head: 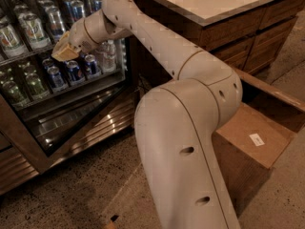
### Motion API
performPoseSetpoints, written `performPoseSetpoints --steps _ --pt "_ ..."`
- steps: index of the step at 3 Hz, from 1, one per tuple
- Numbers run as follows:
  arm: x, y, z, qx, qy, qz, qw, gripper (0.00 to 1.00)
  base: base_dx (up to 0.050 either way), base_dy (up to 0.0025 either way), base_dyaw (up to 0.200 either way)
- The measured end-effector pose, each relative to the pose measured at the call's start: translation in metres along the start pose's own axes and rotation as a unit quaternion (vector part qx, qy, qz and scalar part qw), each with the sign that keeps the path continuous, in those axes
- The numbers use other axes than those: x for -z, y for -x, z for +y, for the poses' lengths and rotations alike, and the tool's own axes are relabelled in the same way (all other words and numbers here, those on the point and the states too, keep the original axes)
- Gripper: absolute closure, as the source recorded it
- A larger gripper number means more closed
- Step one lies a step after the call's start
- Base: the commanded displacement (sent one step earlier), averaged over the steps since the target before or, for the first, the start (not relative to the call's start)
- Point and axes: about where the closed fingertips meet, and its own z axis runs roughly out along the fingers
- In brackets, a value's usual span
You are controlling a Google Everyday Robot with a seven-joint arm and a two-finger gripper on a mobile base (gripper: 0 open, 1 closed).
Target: Close right fridge door
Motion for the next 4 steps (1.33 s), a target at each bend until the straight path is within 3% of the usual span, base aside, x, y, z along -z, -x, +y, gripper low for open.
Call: performPoseSetpoints --steps 1,3,4 --pt "0.0 0.0 0.0 0.0 0.0 0.0 1.0 1.0 -0.023 -0.00205 0.176" --pt "0.005 0.002 -0.012 -0.001 -0.002 0.01 0.9999 1.0 0.0 0.0 0.0" --pt "-0.018 -0.008 -0.004 -0.031 0.028 0.015 0.999 1.0 0.0 0.0 0.0"
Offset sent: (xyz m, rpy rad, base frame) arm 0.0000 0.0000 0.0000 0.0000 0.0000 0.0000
